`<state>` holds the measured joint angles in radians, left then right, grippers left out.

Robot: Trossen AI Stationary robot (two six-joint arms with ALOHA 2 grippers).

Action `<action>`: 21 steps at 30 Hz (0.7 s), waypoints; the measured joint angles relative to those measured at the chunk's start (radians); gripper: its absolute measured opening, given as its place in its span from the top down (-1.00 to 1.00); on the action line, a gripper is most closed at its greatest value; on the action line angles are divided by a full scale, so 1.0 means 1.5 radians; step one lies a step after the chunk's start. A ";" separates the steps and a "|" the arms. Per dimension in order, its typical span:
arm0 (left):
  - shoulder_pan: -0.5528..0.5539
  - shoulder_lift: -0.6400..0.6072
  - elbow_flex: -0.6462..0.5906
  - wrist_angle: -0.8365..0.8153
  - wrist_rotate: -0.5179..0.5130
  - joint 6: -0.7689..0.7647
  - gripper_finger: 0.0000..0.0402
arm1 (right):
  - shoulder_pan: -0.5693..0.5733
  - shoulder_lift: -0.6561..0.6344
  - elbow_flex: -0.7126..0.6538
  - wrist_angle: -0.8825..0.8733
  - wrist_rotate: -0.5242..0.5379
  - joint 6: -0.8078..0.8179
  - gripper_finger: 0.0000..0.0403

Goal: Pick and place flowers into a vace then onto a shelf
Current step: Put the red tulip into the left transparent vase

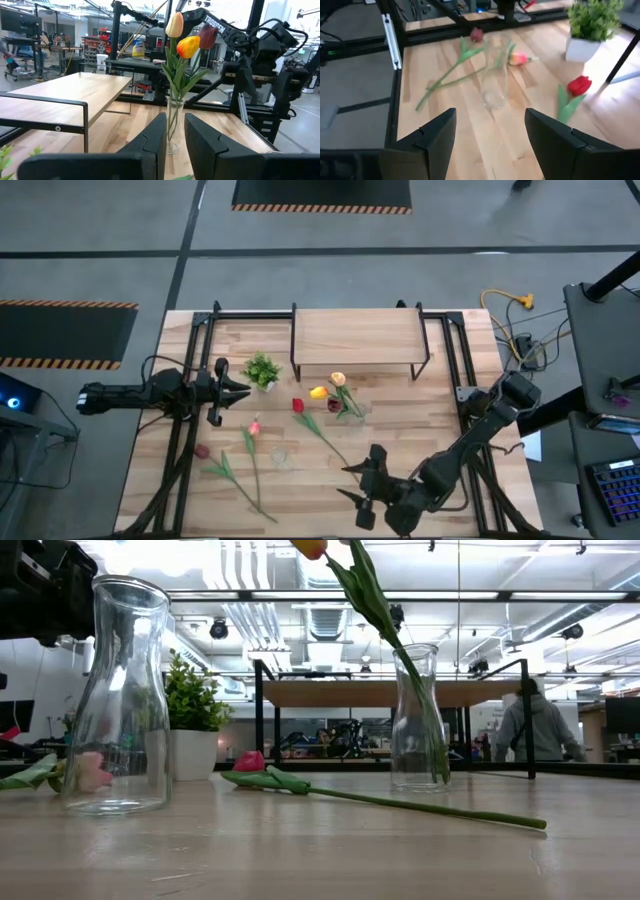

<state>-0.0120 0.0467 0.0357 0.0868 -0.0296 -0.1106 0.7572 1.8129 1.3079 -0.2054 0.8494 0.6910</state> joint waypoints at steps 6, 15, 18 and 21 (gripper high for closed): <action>0.000 0.000 0.000 0.000 0.000 0.000 0.75 | -0.036 0.027 0.000 0.000 -0.107 0.047 -0.12; 0.000 0.000 0.000 0.000 0.000 0.000 0.75 | -0.077 0.052 -0.001 0.001 -0.116 0.047 -0.12; 0.000 0.000 0.000 0.000 0.000 0.000 0.75 | -0.088 0.072 -0.001 0.002 -0.116 0.046 -0.12; 0.000 0.000 0.000 0.000 0.000 0.000 0.75 | -0.097 0.096 -0.001 0.008 -0.119 0.046 -0.12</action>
<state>-0.0116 0.0467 0.0357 0.0867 -0.0292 -0.1108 0.6111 1.9572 1.3064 -0.1928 0.6716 0.7604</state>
